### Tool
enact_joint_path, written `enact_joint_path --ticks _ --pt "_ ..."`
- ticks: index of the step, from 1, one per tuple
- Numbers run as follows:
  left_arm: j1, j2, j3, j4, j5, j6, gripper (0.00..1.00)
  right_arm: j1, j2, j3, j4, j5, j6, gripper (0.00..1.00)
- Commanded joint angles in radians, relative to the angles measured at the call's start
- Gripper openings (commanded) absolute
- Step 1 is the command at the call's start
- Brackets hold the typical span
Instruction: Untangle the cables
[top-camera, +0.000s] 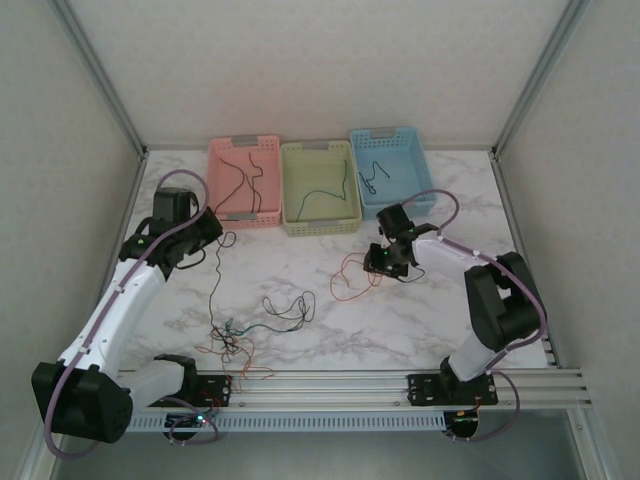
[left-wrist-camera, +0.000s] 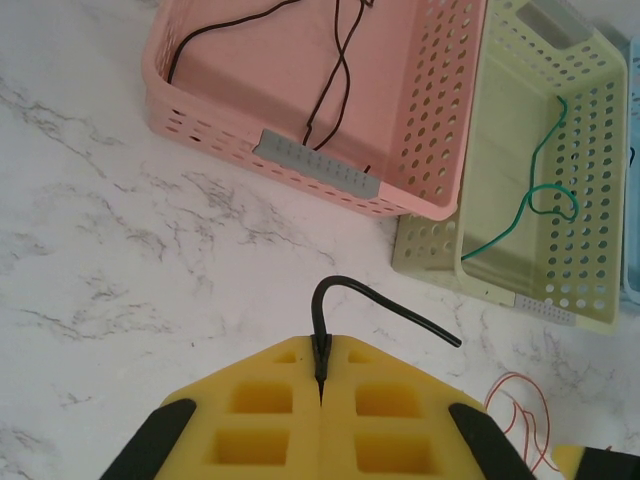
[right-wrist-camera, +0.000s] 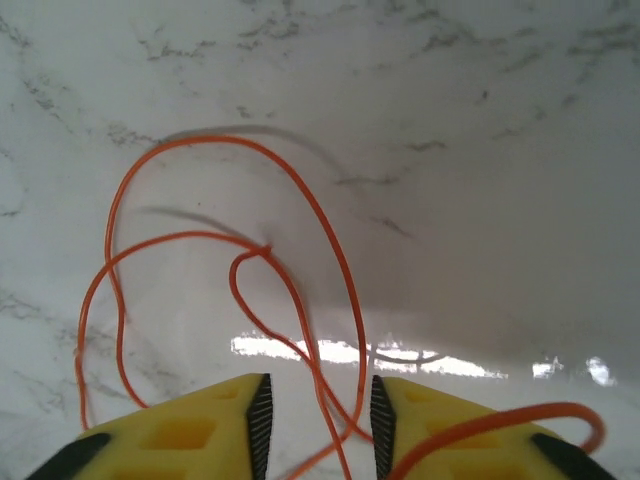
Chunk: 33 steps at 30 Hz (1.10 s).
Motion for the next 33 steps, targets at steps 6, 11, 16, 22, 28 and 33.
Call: enact_joint_path --ticks 6,11,16,22,28,33 --pt "0.003 0.022 -0.014 0.021 0.028 0.002 0.00 0.007 -0.070 0.156 -0.193 0.184 -0.122 0.55" --pt "0.004 0.030 -0.012 0.022 0.025 0.006 0.00 0.007 -0.155 0.297 -0.417 0.290 -0.196 0.71" --pt "0.004 0.034 -0.014 0.023 0.022 0.007 0.00 0.001 -0.186 0.421 -0.566 0.450 -0.221 0.73" --pt "0.003 0.043 -0.010 0.027 0.026 0.008 0.00 -0.076 -0.058 0.582 -0.398 0.309 -0.204 0.68" --pt "0.002 0.029 -0.011 0.012 0.025 0.009 0.00 -0.138 0.294 0.882 -0.301 0.279 -0.093 0.65" --pt "0.000 0.033 -0.022 0.017 0.032 0.008 0.00 -0.168 0.593 1.188 -0.328 0.218 -0.050 0.65"
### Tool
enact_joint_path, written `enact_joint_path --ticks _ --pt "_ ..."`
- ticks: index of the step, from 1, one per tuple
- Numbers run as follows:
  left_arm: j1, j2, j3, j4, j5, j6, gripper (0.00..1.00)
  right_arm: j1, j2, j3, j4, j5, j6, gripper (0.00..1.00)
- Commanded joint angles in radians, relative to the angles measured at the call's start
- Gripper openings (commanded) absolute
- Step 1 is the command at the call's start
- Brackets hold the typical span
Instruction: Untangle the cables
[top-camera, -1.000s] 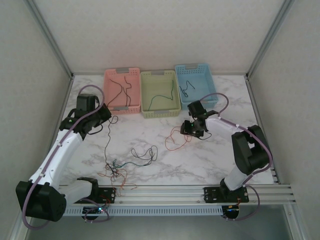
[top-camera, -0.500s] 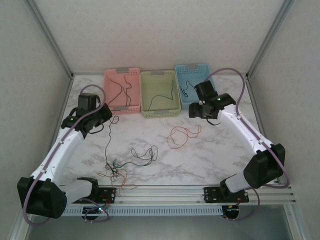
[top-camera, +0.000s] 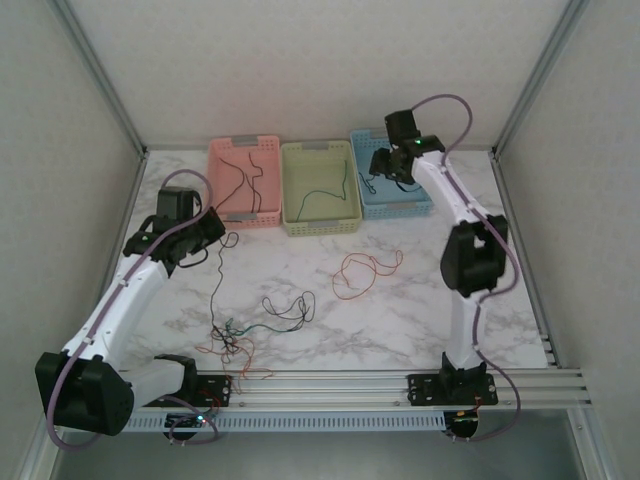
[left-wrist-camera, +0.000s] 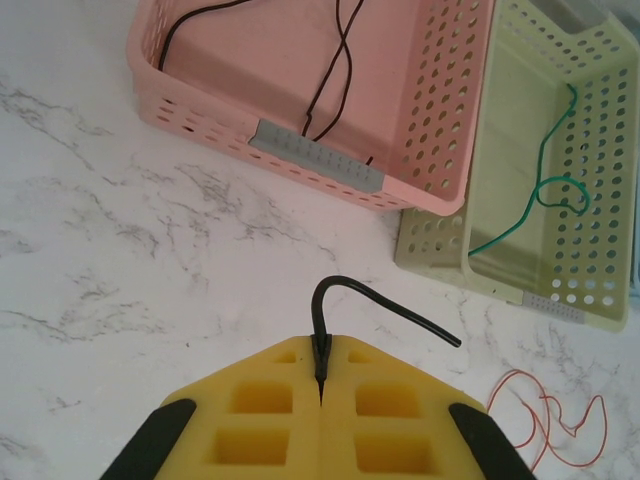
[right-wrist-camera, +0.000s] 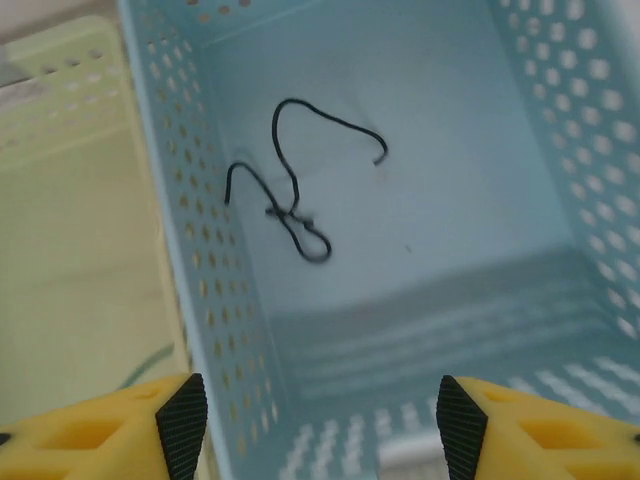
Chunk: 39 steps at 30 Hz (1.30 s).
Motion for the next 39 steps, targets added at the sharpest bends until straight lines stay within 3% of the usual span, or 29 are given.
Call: enact_joint_path --ticks 1,6,14,20,22,24,27,33,39 --pt "-0.001 -0.003 -0.013 -0.002 0.014 0.008 0.00 -0.017 0.159 0.197 -0.033 -0.044 0.055 0.65" --pt "-0.002 0.003 -0.010 -0.006 0.010 0.014 0.00 -0.033 0.355 0.420 -0.098 -0.043 0.079 0.62" --pt "-0.002 0.009 -0.006 -0.006 0.016 0.013 0.00 -0.051 0.506 0.529 -0.047 -0.147 0.063 0.45" --pt "-0.002 0.011 -0.004 -0.008 0.015 0.013 0.00 -0.050 0.556 0.562 -0.006 -0.157 0.033 0.40" --pt "-0.002 0.011 -0.004 -0.010 0.015 0.014 0.00 -0.052 0.559 0.564 0.005 -0.155 0.022 0.34" --pt "-0.002 0.009 -0.003 -0.014 0.013 0.016 0.00 -0.052 0.559 0.569 0.007 -0.148 0.012 0.20" --pt "-0.002 0.004 -0.003 -0.019 0.009 0.017 0.00 -0.052 0.532 0.573 -0.005 -0.148 -0.008 0.01" --pt "-0.002 0.005 -0.006 -0.017 0.006 0.016 0.00 -0.014 0.343 0.519 -0.023 -0.079 -0.095 0.00" --pt "-0.002 0.015 -0.024 0.018 0.004 -0.001 0.00 0.090 0.062 0.281 0.063 -0.090 -0.128 0.00"
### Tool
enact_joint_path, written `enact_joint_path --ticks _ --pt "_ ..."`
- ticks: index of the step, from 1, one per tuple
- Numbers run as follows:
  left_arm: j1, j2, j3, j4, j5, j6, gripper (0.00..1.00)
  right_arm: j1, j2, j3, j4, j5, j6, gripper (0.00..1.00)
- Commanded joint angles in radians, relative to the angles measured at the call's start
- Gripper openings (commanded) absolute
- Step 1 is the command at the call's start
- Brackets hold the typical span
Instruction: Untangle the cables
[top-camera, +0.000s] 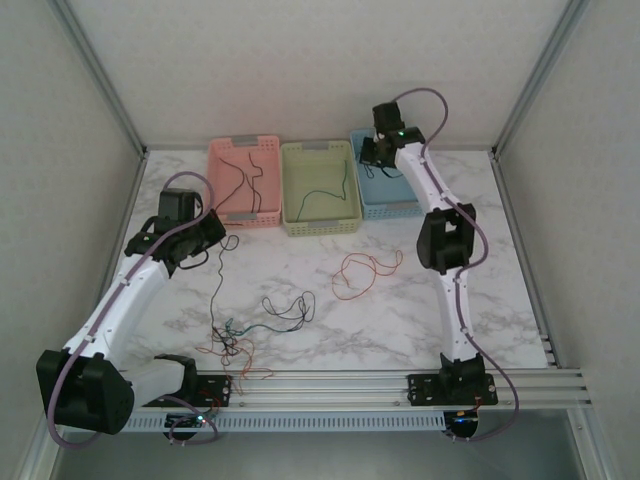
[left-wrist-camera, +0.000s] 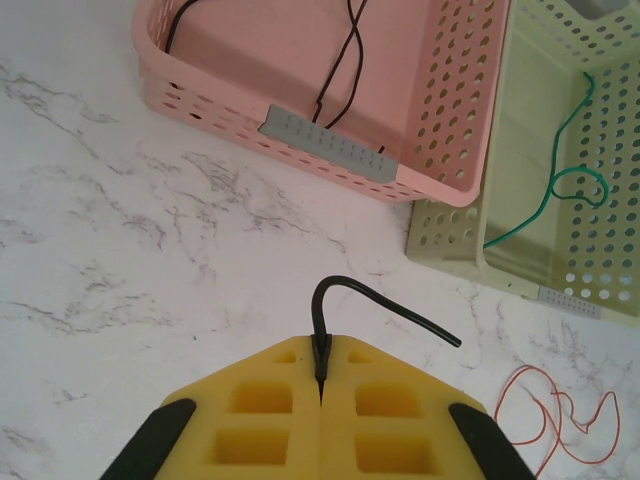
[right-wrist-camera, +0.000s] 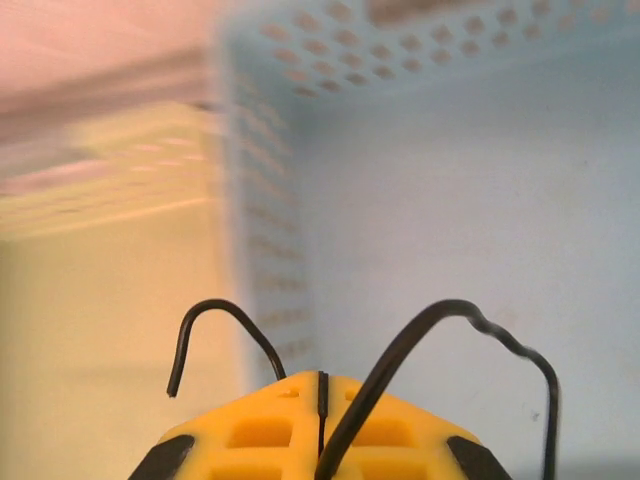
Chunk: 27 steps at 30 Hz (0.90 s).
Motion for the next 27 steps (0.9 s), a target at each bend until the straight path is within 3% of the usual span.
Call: enact_joint_path --ticks 1,4,8,16,24,25,26,27 --pt "-0.002 0.012 -0.018 0.030 0.011 -0.010 0.00 0.085 -0.217 -0.120 0.096 -0.018 -0.034 0.00" --pt "-0.002 0.017 -0.017 0.047 0.032 -0.021 0.00 0.147 -0.260 -0.160 0.131 -0.067 -0.018 0.00" --pt "-0.002 0.013 -0.015 0.064 0.072 -0.022 0.00 0.208 -0.200 -0.101 0.160 -0.214 0.076 0.00" --pt "-0.002 -0.034 -0.028 0.079 0.130 -0.033 0.00 0.315 0.066 0.147 0.216 -0.302 0.187 0.00" --pt "-0.003 -0.077 -0.023 0.076 0.175 -0.018 0.00 0.352 0.324 0.352 0.306 -0.423 0.357 0.01" --pt "-0.002 -0.083 -0.025 0.076 0.178 -0.017 0.00 0.353 0.336 0.352 0.324 -0.437 0.368 0.15" --pt "-0.003 -0.090 -0.026 0.079 0.180 -0.016 0.00 0.357 0.348 0.354 0.337 -0.441 0.371 0.38" --pt "-0.002 -0.099 -0.028 0.084 0.185 -0.016 0.00 0.361 0.353 0.359 0.337 -0.438 0.368 0.54"
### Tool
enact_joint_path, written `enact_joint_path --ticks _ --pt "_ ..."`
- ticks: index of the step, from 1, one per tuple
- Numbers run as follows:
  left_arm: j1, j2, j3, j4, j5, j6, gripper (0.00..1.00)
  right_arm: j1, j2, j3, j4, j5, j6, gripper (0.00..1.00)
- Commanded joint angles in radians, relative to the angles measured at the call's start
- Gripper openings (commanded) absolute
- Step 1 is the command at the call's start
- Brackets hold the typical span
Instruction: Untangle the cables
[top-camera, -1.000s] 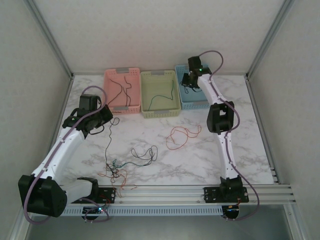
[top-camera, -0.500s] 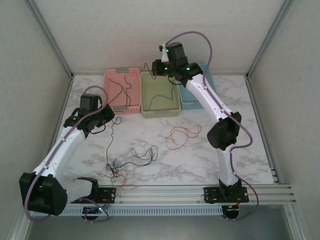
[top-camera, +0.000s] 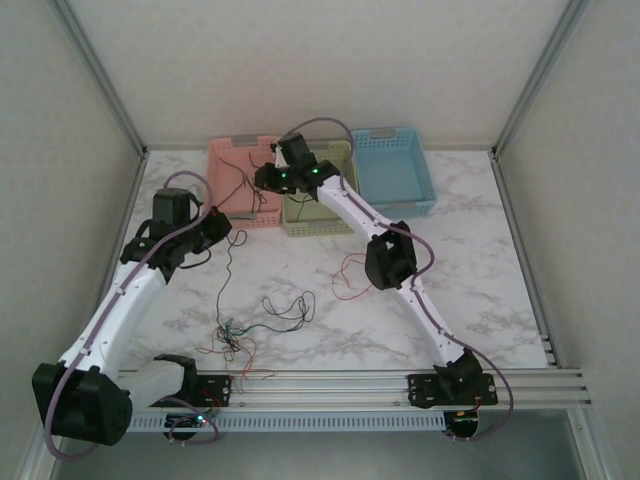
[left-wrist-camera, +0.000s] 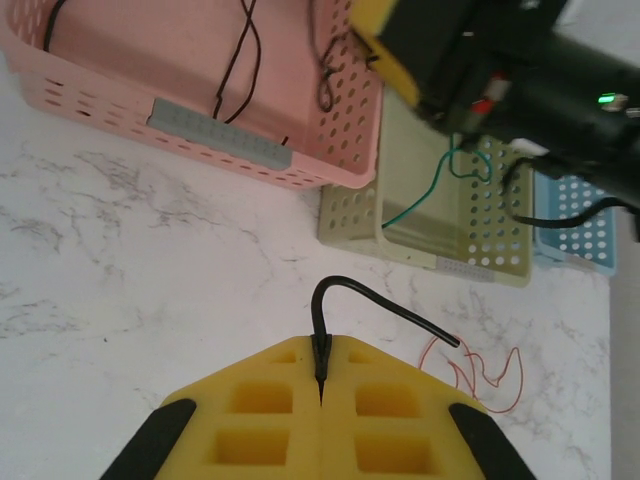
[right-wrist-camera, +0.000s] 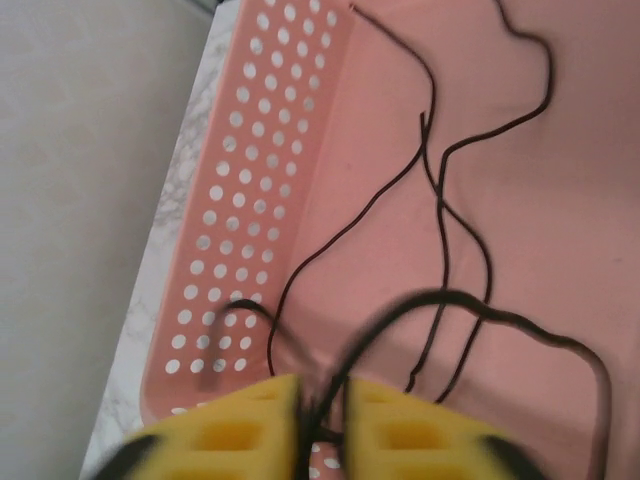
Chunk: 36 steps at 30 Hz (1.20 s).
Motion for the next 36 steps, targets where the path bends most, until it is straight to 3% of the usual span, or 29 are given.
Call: enact_joint_path --ticks 1,2,4,8,20,29,36 --pt "-0.002 -0.045 -0.015 0.022 0.043 0.003 0.00 0.006 0.015 0.060 0.066 -0.050 0.046 0.61" --pt "-0.002 -0.053 -0.015 0.024 0.049 0.003 0.00 0.009 0.006 0.060 0.052 -0.038 0.028 0.71" --pt "-0.002 -0.066 -0.015 0.031 0.063 0.003 0.00 0.009 -0.019 0.059 0.021 -0.022 -0.004 0.75" --pt "-0.002 -0.097 -0.022 0.049 0.089 0.005 0.00 0.009 -0.120 0.012 -0.034 0.021 -0.078 0.76" --pt "-0.003 -0.136 -0.069 0.138 0.183 0.018 0.00 0.003 -0.525 -0.373 0.030 0.116 -0.224 0.76" --pt "-0.002 -0.130 -0.090 0.184 0.238 0.012 0.00 -0.051 -0.791 -0.792 0.225 0.194 -0.224 0.77" --pt "-0.002 -0.124 -0.116 0.224 0.275 -0.010 0.00 -0.059 -0.903 -0.958 0.283 0.302 -0.297 0.77"
